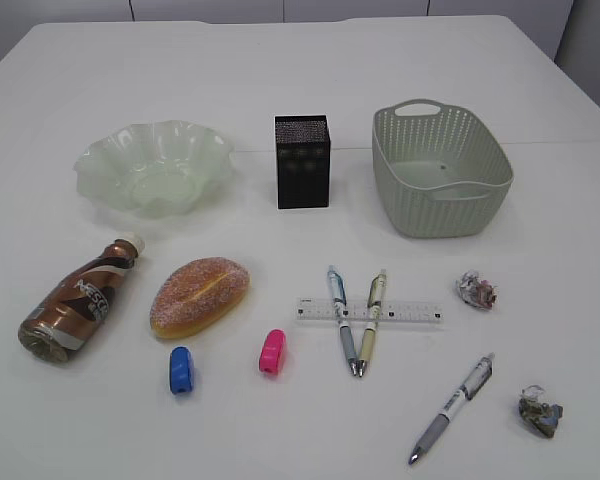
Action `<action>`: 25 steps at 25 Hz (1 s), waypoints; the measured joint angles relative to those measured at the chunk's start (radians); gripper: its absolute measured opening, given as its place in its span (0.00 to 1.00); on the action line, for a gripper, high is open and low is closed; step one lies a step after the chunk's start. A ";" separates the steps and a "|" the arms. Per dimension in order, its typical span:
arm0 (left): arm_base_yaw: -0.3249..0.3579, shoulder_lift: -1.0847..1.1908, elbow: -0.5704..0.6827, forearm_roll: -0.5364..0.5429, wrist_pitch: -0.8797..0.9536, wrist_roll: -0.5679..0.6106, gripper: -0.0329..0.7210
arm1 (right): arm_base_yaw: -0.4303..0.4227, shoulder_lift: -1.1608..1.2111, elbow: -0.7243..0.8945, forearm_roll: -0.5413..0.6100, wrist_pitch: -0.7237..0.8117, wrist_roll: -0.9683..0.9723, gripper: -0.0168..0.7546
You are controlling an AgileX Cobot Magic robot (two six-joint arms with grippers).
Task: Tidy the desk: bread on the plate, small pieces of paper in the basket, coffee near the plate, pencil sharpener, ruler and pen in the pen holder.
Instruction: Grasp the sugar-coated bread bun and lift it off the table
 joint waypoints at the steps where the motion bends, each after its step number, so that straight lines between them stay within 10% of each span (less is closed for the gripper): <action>1: 0.000 0.000 0.000 0.000 0.000 0.000 0.72 | 0.000 0.000 0.000 0.000 0.000 0.000 0.56; 25: 0.000 0.000 0.000 0.000 0.000 0.000 0.71 | 0.000 0.000 0.000 0.000 -0.002 0.000 0.56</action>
